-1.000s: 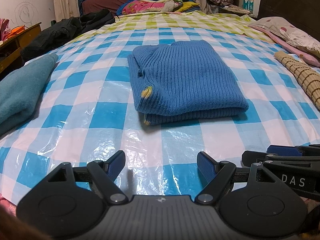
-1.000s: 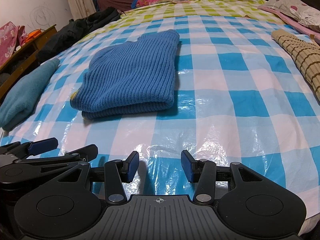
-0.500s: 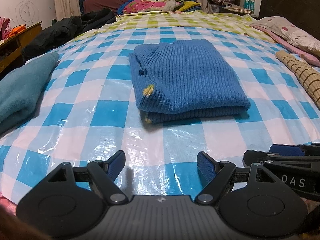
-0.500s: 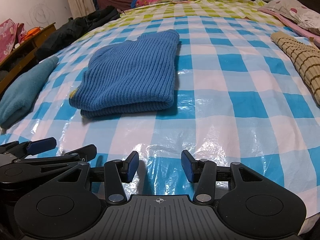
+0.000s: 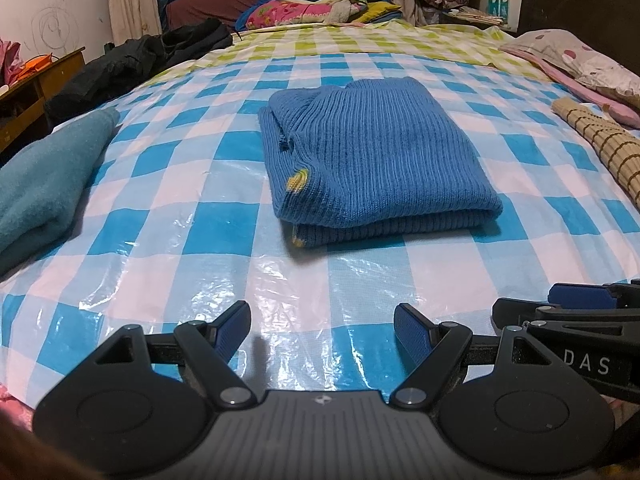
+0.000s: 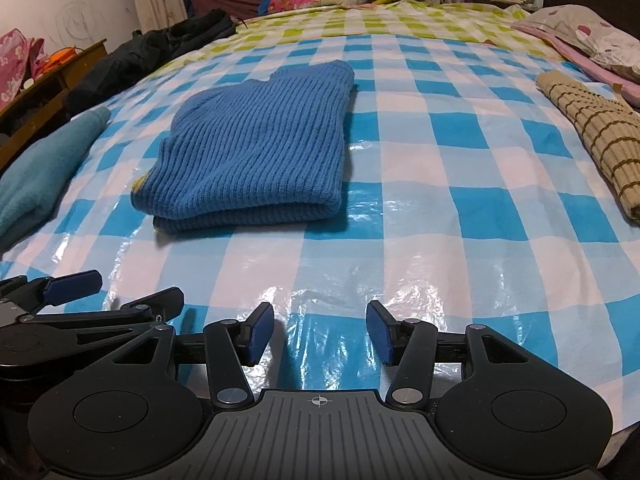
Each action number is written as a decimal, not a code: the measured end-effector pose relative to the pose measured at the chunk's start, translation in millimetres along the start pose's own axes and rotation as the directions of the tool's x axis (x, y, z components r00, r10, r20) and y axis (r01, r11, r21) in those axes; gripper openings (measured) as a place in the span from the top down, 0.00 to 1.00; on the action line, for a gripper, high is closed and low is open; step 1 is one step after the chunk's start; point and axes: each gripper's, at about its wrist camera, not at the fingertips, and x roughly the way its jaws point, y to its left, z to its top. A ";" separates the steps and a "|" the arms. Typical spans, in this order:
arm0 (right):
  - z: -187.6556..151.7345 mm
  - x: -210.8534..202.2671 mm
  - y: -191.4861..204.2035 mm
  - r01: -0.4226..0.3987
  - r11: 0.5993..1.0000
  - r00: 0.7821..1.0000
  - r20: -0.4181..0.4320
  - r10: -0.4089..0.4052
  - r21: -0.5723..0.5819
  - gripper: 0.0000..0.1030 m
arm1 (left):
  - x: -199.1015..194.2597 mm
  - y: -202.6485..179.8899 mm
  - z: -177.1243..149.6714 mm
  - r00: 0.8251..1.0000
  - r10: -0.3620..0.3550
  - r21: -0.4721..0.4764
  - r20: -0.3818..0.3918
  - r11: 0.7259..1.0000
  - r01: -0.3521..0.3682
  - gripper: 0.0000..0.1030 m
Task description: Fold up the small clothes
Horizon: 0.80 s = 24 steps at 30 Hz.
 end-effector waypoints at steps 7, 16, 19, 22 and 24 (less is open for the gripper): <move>0.5 0.5 0.4 0.004 1.000 1.000 -0.001 -0.004 -0.001 0.49 | -0.2 0.0 0.2 1.000 0.003 0.000 0.002 1.000 -0.003 0.19; 1.1 1.1 0.8 0.016 1.000 1.000 -0.003 -0.016 -0.003 0.47 | 0.8 1.3 0.1 1.000 0.003 -0.007 -0.003 1.000 -0.003 0.19; 1.1 1.0 1.1 0.018 1.000 1.000 -0.003 -0.018 -0.003 0.46 | 0.6 1.4 0.1 1.000 0.004 -0.007 -0.002 1.000 -0.004 0.19; 1.1 1.0 1.0 0.018 1.000 1.000 -0.003 -0.018 -0.002 0.46 | 0.8 1.2 0.1 1.000 0.004 -0.006 -0.003 1.000 -0.004 0.19; 1.0 0.8 0.7 0.018 1.000 1.000 -0.003 -0.018 -0.003 0.45 | 1.0 1.4 0.1 1.000 0.003 -0.007 -0.004 1.000 -0.003 0.19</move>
